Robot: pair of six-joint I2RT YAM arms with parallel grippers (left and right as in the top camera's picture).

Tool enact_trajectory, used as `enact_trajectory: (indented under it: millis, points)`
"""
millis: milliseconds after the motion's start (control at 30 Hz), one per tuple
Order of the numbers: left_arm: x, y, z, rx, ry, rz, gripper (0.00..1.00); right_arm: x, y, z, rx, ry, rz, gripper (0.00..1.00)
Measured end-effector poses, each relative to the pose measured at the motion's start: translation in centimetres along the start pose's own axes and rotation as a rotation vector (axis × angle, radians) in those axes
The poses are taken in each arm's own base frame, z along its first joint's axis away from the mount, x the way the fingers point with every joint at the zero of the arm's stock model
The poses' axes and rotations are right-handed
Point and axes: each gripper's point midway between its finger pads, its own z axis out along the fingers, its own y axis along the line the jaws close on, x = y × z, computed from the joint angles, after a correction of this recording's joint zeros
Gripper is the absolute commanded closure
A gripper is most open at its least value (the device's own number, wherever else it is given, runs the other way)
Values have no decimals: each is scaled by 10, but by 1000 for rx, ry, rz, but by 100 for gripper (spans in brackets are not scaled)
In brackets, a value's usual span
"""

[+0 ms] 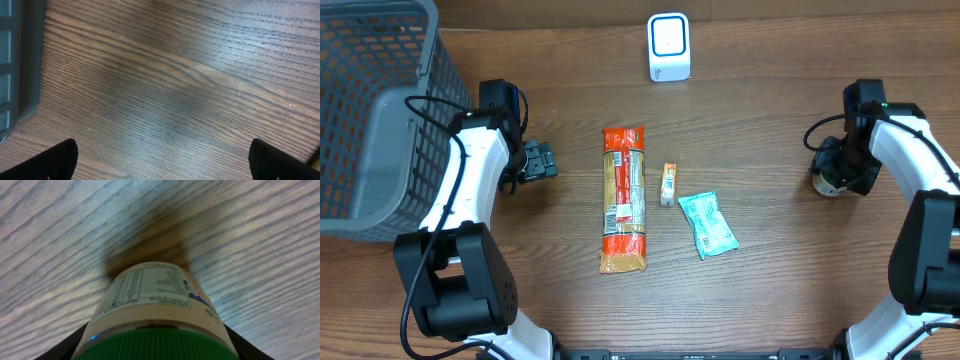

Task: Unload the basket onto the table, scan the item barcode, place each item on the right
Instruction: 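Carry the jar right and lower it onto the table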

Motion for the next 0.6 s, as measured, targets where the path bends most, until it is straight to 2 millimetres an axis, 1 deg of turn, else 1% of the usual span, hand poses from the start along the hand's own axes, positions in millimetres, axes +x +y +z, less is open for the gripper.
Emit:
enact_trajectory:
  millis: [67,100,133,167,233,333,400,567,600]
  points:
    - [0,0,0,0,-1,0,0,-1,-1,2,7,-9,0,64]
    - [0,0,0,0,0,0,0,-1,-2,3,11,-9,-1,57]
    - [0,0,0,0,-1,0,0,0,-3,4,14,-9,0,47]
    - [0,0,0,0,0,0,0,0,-3,4,16,-11,1,45]
    - [0,0,0,0,-1,0,0,0,-3,4,17,-11,1,35]
    - [0,0,0,0,-1,0,0,-1,-4,4,18,-15,1,30]
    - [0,0,0,0,-1,0,0,-1,-3,4,17,-15,3,25]
    - [0,0,0,0,0,0,0,-1,-3,4,18,-15,10,8]
    - [0,0,0,0,-1,0,0,-1,-4,4,19,-15,11,7]
